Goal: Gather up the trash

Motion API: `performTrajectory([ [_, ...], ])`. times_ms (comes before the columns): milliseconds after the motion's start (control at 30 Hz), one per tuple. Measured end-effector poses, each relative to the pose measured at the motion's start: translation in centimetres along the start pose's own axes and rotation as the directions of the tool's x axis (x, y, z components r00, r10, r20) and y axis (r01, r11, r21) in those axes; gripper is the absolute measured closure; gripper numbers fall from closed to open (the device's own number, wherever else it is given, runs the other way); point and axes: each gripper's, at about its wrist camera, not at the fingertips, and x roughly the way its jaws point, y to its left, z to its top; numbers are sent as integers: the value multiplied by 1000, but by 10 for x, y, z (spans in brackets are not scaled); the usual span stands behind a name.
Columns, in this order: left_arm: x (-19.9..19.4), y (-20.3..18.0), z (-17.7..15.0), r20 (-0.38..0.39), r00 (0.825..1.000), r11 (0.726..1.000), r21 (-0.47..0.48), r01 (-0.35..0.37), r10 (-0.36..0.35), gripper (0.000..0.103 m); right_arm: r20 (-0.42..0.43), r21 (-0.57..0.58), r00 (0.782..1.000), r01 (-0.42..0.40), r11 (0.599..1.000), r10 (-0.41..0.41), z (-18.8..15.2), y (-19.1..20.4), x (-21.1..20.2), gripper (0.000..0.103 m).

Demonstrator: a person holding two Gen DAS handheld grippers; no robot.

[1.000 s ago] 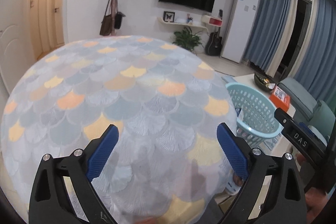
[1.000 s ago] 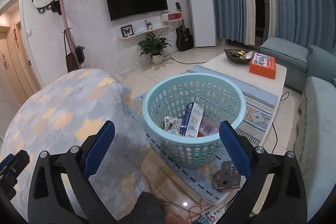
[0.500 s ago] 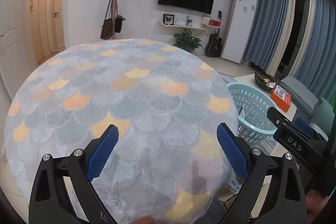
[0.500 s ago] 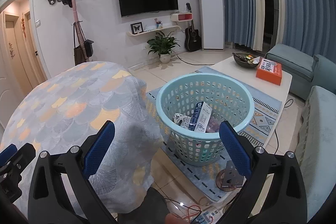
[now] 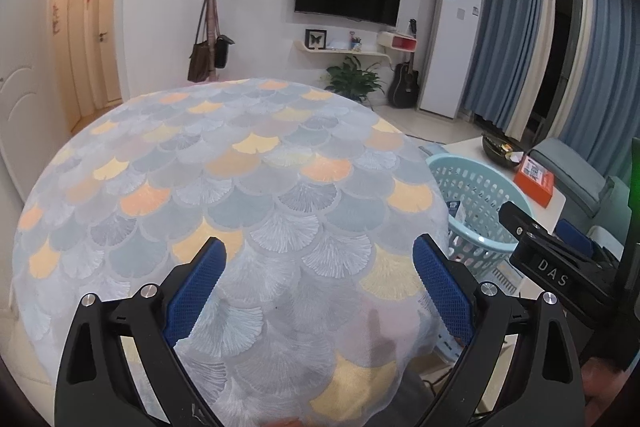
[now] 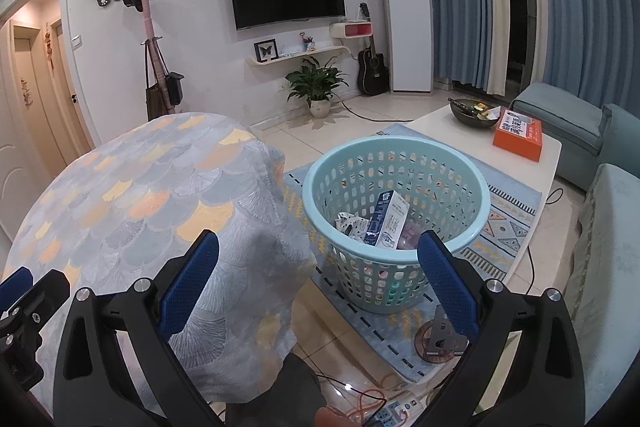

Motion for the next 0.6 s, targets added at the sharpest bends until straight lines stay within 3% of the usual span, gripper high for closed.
performTrajectory([
  [600,-3,-2,0,2,1000,1000,1,14,-14,11,4,4,1000,7,1000,-7,-1,0,0,8],
])
